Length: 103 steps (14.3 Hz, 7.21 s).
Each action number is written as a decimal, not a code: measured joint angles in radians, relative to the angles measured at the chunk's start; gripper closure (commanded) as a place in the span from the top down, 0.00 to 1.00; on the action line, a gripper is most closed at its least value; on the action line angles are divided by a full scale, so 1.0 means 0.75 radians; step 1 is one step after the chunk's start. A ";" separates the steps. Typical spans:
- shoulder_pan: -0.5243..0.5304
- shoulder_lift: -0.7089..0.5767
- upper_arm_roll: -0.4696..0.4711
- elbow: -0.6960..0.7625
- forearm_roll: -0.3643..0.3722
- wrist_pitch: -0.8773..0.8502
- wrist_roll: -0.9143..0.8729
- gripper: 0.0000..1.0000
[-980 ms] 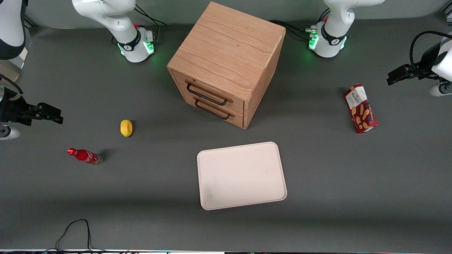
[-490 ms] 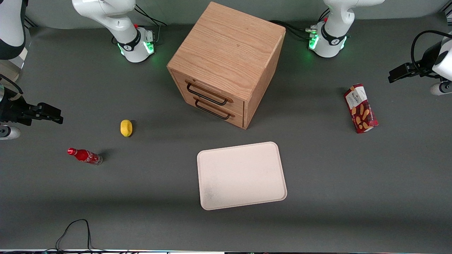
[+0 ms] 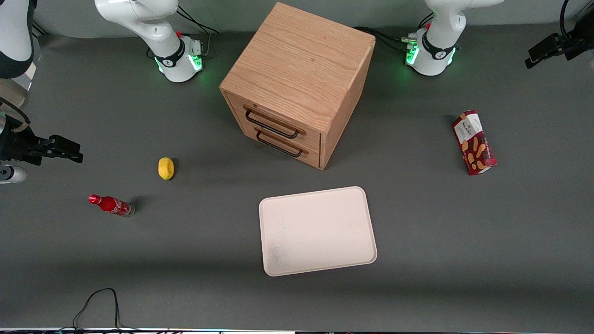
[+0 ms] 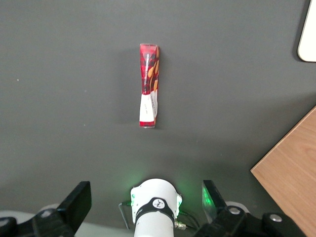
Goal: Place red cookie box on tray
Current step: 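Lower the open left gripper down around the red cookie box, then close the left gripper on the top of the cookie box, then lift the cookie box and carry it toward the white tray, then lower the held cookie box onto the tray's edge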
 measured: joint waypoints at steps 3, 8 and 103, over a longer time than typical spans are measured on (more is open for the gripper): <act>0.002 -0.039 0.000 -0.128 0.004 0.071 0.004 1.00; 0.031 -0.050 0.002 -0.490 0.030 0.483 0.005 1.00; -0.403 1.643 -0.470 1.177 0.164 0.673 -0.679 0.00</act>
